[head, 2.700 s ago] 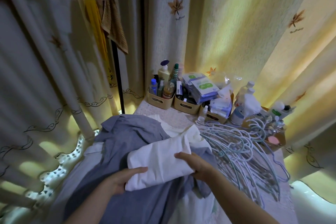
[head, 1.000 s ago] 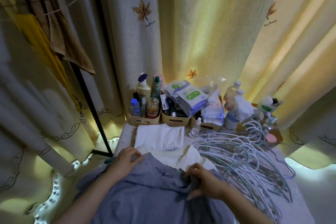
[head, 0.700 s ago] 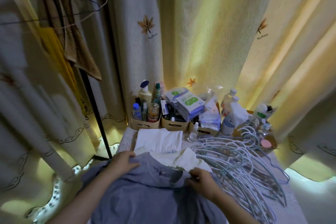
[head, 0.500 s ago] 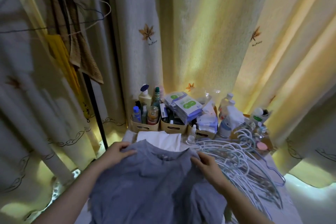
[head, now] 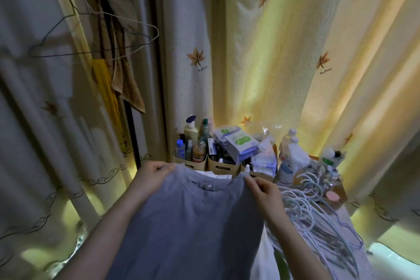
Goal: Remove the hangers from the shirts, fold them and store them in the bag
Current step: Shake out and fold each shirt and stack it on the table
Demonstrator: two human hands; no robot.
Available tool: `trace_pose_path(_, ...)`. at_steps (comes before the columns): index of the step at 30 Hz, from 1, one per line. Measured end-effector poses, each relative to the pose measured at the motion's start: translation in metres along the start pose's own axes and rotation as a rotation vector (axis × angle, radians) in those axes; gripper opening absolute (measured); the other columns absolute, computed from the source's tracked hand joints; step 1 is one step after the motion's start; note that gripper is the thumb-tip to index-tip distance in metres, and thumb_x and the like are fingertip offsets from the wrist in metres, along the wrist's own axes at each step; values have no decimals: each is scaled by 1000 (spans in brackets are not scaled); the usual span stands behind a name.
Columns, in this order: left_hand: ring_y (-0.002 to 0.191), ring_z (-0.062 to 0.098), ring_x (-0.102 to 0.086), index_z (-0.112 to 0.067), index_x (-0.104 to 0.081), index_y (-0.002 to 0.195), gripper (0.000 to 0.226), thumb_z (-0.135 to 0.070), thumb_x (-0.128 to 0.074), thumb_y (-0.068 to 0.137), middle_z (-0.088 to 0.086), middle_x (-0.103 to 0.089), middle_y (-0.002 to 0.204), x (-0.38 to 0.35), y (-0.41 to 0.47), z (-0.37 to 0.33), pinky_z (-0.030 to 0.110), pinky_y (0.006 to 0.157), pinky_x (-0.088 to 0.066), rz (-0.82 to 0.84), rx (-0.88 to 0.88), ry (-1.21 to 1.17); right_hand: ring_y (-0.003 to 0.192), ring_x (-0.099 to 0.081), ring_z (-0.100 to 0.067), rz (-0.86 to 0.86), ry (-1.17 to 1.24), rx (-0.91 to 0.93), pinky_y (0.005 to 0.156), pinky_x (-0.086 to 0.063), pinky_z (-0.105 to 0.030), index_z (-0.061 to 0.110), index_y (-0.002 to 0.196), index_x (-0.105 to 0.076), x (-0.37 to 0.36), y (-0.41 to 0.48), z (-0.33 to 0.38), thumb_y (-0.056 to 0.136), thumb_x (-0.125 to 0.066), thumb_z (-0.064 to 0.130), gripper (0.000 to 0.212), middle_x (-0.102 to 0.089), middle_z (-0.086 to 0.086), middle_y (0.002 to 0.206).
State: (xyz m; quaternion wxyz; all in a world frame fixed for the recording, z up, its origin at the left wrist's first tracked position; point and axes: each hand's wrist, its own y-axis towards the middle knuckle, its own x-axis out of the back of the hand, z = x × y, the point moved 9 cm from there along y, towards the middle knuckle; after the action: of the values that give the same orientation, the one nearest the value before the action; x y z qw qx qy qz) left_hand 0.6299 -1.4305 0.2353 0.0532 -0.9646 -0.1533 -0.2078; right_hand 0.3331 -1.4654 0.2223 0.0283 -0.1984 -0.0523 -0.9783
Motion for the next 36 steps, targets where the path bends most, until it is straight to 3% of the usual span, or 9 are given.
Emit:
trace_pose_path(2, 69, 7, -57, -15, -73, 75, 23, -26, -61, 91, -4, -67, 67, -17, -22, -5, 21, 60, -40, -71, -35, 3, 59, -48, -18, 21, 76, -32, 57, -37, -31, -3, 73, -62, -17, -13, 3, 93, -56, 31, 39, -55, -10, 62)
trace_pose_path(5, 54, -2, -46, -22, -61, 54, 37, -26, -61, 91, -11, -55, 50, -51, -53, -12, 14, 51, -33, -125, -82, -4, 51, -45, -7, 83, 172, -86, 49, -34, -17, 12, 67, -58, -48, -32, 11, 92, -59, 25, 28, -52, 4, 52)
trace_pose_path(11, 75, 4, -64, -25, -75, 77, 21, -38, -62, 87, -4, -70, 75, -74, -98, -10, 19, 66, -48, -253, -136, -140, 64, -55, -22, 164, 371, -142, 59, -40, -34, -7, 88, -54, -71, -55, 21, 94, -56, 17, 24, -59, -14, 66)
trace_pose_path(16, 90, -4, -65, -19, -75, 92, 14, -20, -62, 89, -14, -72, 91, -73, -126, -11, 11, 76, -47, -335, -215, -152, 63, -51, -24, 248, 389, -182, 56, -39, -33, 6, 79, -51, -71, -70, 17, 95, -55, 17, 20, -55, -17, 65)
trace_pose_path(22, 84, -12, -64, -46, -67, 93, 24, -24, -63, 87, -35, -68, 81, -82, -151, -20, 5, 70, -48, -352, -200, -116, 52, -50, -20, 273, 405, -211, 53, -42, -31, 9, 75, -47, -63, -85, 11, 93, -56, 16, 22, -52, -10, 58)
trace_pose_path(25, 81, -9, -65, -37, -73, 96, 19, -24, -63, 87, -29, -70, 78, -84, -163, -19, 12, 69, -51, -371, -217, -65, 65, -56, -28, 306, 422, -262, 62, -47, -39, 6, 76, -49, -61, -90, 4, 93, -56, 16, 21, -52, -19, 67)
trace_pose_path(30, 61, 0, -63, -14, -74, 96, 16, -7, -62, 88, -6, -65, 57, -89, -169, -30, 4, 54, -43, -349, -288, -70, 62, -56, -26, 332, 426, -286, 53, -50, -31, 6, 78, -48, -56, -95, 4, 95, -54, 18, 22, -51, -19, 71)
trace_pose_path(33, 52, 4, -62, -16, -73, 100, 21, -25, -60, 86, -4, -65, 53, -92, -162, -38, 8, 51, -45, -246, -279, -107, 58, -61, -19, 368, 445, -287, 50, -50, -26, 4, 82, -54, -49, -93, 9, 98, -48, 22, 25, -58, -11, 63)
trace_pose_path(36, 62, 2, -67, -28, -70, 100, 34, -47, -61, 74, -14, -71, 67, -99, -150, -33, 13, 56, -52, -125, -213, -132, 63, -67, -16, 399, 456, -301, 52, -53, -26, 4, 89, -57, -45, -90, 11, 100, -42, 20, 25, -66, -4, 64)
